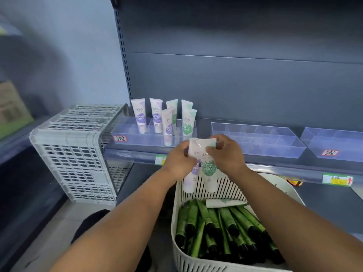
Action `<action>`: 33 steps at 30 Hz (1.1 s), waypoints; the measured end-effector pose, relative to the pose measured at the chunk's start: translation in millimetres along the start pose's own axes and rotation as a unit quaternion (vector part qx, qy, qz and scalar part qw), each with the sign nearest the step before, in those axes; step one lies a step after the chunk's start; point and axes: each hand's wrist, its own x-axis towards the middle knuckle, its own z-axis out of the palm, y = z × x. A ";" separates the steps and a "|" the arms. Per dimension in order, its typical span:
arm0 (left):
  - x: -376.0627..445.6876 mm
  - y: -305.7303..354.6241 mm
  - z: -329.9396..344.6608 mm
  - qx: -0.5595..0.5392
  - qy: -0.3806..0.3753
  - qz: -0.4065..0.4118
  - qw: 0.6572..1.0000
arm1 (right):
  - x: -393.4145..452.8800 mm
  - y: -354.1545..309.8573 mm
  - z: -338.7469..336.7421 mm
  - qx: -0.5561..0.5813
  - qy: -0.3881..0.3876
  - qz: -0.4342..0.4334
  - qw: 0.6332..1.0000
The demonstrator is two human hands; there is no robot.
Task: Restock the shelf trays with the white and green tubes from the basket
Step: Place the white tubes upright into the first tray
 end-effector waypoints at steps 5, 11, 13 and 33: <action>8.7 11.9 -49.7 0.032 0.089 0.021 0.995 | 16.7 -43.5 20.7 -0.067 -0.016 -0.069 0.995; 27.5 38.5 -120.5 0.101 0.181 0.066 0.976 | 50.4 -106.4 50.5 -0.144 -0.025 -0.173 0.974; 35.9 47.6 -142.6 0.107 0.214 0.067 0.969 | 62.2 -127.7 61.3 -0.147 -0.022 -0.203 0.968; 141.6 -1.5 -180.6 0.166 0.237 0.015 0.957 | 161.6 -139.6 151.6 -0.340 -0.079 -0.160 0.923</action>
